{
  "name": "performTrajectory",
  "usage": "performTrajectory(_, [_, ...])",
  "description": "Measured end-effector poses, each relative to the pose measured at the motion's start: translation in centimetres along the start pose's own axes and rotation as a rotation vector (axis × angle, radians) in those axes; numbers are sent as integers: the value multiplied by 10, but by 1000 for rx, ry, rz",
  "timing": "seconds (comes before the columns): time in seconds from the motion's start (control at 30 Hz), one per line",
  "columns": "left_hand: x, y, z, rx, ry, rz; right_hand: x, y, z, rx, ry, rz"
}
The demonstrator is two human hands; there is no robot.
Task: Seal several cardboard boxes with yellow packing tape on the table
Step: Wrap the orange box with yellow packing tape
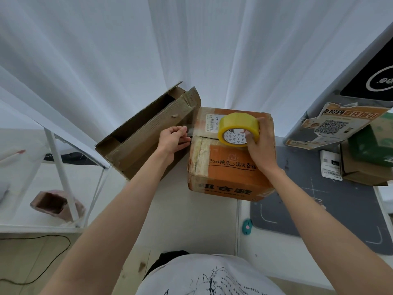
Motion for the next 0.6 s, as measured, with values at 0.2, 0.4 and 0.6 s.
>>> performTrajectory(0.2, [-3, -6, 1, -17, -9, 6, 1, 5, -1, -49, 5, 28])
performTrajectory(0.4, [-7, -11, -4, -14, -13, 50, 2, 12, -4, -57, 18, 53])
performTrajectory(0.6, [-10, -14, -9, -15, -30, 100, 3, 15, -6, -56, 23, 70])
Point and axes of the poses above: each hand's wrist, its own x-axis away from the middle knuckle, its own z-axis out of the back of the hand, y = z × x, the point moved 4 cm from there along -x, towards the middle knuckle, and after that the axes turned 7 degrees about z, right-handed, at the moved point
